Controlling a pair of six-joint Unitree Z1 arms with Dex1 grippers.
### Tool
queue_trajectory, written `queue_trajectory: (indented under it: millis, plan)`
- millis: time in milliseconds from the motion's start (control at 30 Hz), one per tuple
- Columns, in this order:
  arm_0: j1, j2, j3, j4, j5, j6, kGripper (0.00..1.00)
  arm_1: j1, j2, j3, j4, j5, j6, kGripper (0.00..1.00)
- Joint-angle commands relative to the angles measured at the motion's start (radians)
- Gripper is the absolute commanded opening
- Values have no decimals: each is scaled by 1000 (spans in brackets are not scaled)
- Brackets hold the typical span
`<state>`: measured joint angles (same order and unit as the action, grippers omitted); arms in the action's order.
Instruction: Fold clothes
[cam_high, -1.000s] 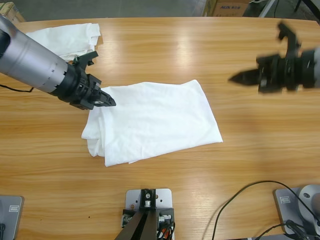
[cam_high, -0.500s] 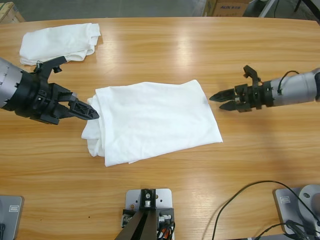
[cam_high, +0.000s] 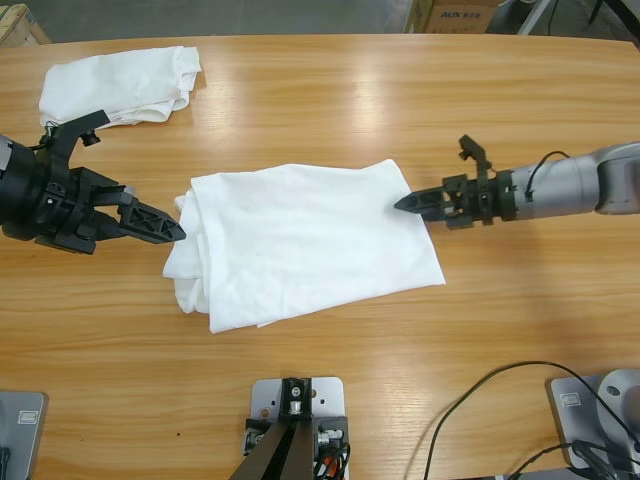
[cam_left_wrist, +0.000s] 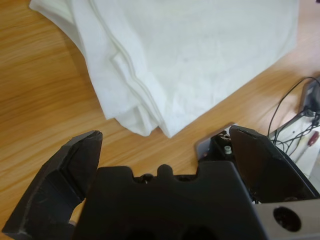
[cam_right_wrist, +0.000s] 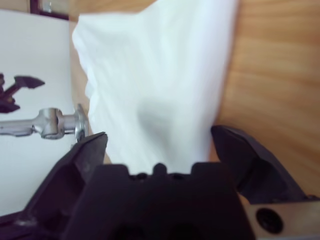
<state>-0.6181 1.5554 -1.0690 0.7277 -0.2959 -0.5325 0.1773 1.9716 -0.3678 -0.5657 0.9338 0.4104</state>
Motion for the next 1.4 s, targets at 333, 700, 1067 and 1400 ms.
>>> queue_trajectory:
  millis: [333,700,1067,1400]
  plan:
    - [9,18,30,3,12,0,982,64,92,131,-84,-27,121,862]
    - [9,27,29,-1,12,0,982,156,-80,99,274,-268,207,872]
    - [10,36,27,-2,12,0,982,157,18,69,170,-194,196,867]
    - [11,55,26,-19,12,0,982,212,59,67,124,-173,212,861]
